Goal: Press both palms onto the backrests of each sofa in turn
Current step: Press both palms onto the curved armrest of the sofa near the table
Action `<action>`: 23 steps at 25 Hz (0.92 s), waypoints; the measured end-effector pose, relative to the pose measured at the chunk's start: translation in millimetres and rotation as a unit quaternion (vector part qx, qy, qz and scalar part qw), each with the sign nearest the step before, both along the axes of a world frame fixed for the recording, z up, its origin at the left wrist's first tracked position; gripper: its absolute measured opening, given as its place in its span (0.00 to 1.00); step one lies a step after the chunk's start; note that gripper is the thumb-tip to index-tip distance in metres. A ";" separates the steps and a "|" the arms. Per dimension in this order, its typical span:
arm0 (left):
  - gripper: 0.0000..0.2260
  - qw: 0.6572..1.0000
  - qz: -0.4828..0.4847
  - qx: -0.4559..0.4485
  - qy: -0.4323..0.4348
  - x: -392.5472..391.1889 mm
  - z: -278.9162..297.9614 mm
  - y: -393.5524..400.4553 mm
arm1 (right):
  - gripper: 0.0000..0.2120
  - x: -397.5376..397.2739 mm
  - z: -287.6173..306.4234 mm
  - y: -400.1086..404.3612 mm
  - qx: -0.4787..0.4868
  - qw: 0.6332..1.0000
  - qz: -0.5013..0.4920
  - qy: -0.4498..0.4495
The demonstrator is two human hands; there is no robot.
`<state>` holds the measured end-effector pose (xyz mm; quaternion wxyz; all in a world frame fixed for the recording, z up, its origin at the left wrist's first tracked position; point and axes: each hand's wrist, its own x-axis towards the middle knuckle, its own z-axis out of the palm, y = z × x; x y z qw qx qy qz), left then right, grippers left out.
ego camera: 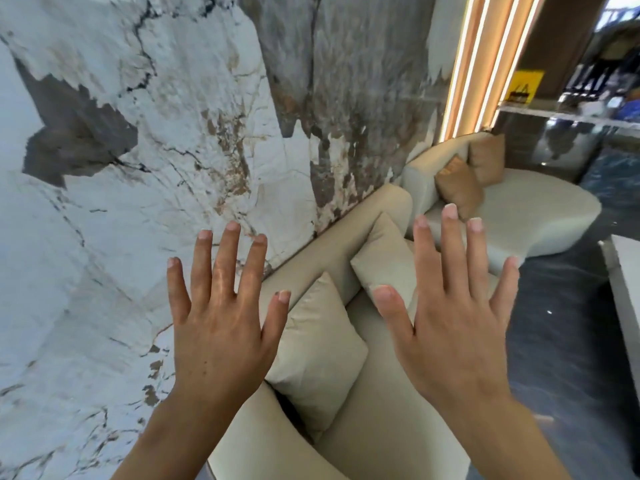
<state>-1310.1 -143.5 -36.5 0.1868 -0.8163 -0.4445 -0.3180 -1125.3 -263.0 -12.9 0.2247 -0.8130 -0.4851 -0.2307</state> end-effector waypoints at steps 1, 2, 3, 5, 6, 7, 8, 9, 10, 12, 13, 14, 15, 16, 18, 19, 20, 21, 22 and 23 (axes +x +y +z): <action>0.28 1.000 -0.014 0.003 -0.002 -0.1 0.2 8.2 | 0.35 -4.4 -0.7 0.5 -0.002 1.000 -0.017 0.002; 0.28 1.000 -0.030 0.006 -0.003 -0.9 0.6 18.3 | 0.35 -10.6 -1.3 2.1 -0.003 0.999 -0.036 0.001; 0.28 0.999 -0.047 0.011 -0.004 -2.5 0.9 29.3 | 0.35 -18.4 -1.7 5.2 -0.003 0.998 -0.055 -0.001; 0.28 0.996 -0.088 0.014 -0.008 -11.4 -0.8 52.5 | 0.35 -38.9 -1.7 15.4 0.003 0.996 -0.094 -0.010; 0.28 0.994 -0.108 0.015 -0.010 -17.7 -2.6 63.3 | 0.35 -51.1 -1.7 20.7 0.007 0.994 -0.111 -0.013; 0.28 0.992 -0.127 0.012 -0.011 -25.5 -4.7 74.2 | 0.35 -65.1 -2.6 26.3 0.008 0.991 -0.129 -0.017; 0.28 0.988 -0.152 0.006 -0.011 -37.8 -7.1 87.4 | 0.35 -84.4 -4.2 34.1 0.006 0.988 -0.153 -0.021; 0.28 0.984 -0.176 0.001 -0.010 -50.9 -8.5 100.1 | 0.35 -104.5 -6.2 41.8 0.006 0.984 -0.175 -0.021; 0.28 0.980 -0.200 -0.002 -0.009 -63.6 -9.1 112.4 | 0.35 -125.5 -8.4 48.4 0.006 0.980 -0.196 -0.019; 0.28 0.971 -0.238 -0.015 -0.007 -84.8 -10.4 129.0 | 0.34 -163.9 -13.0 56.1 -0.001 0.973 -0.232 -0.015; 0.28 0.966 -0.255 -0.026 -0.006 -93.7 -11.6 132.7 | 0.34 -179.7 -15.3 57.3 -0.008 0.969 -0.246 -0.017; 0.28 0.961 -0.274 -0.036 -0.005 -101.5 -13.6 134.5 | 0.34 -193.8 -17.3 57.8 -0.013 0.965 -0.260 -0.019; 0.28 0.957 -0.288 -0.043 -0.003 -108.0 -16.0 135.4 | 0.34 -205.6 -19.3 57.6 -0.017 0.962 -0.271 -0.018; 0.28 0.953 -0.298 -0.050 0.000 -114.2 -18.7 135.8 | 0.34 -215.4 -21.6 57.7 -0.022 0.960 -0.280 -0.018; 0.29 0.948 -0.314 -0.062 0.008 -129.1 -26.6 135.7 | 0.34 -234.4 -27.3 56.9 -0.033 0.956 -0.292 -0.014; 0.29 0.945 -0.319 -0.066 0.011 -136.3 -31.5 135.1 | 0.35 -242.1 -30.0 55.7 -0.035 0.955 -0.293 -0.009; 0.29 0.943 -0.325 -0.069 0.014 -142.8 -36.8 134.6 | 0.35 -249.2 -33.3 54.1 -0.037 0.955 -0.296 -0.005; 0.29 0.942 -0.329 -0.072 0.017 -148.7 -42.7 133.7 | 0.35 -255.5 -37.8 52.3 -0.040 0.953 -0.299 -0.002; 0.29 0.940 -0.332 -0.076 0.019 -154.6 -49.1 131.9 | 0.35 -261.4 -43.2 49.9 -0.042 0.952 -0.302 0.001; 0.29 0.939 -0.334 -0.080 0.020 -159.8 -55.4 129.9 | 0.35 -266.8 -48.1 47.2 -0.040 0.952 -0.304 0.005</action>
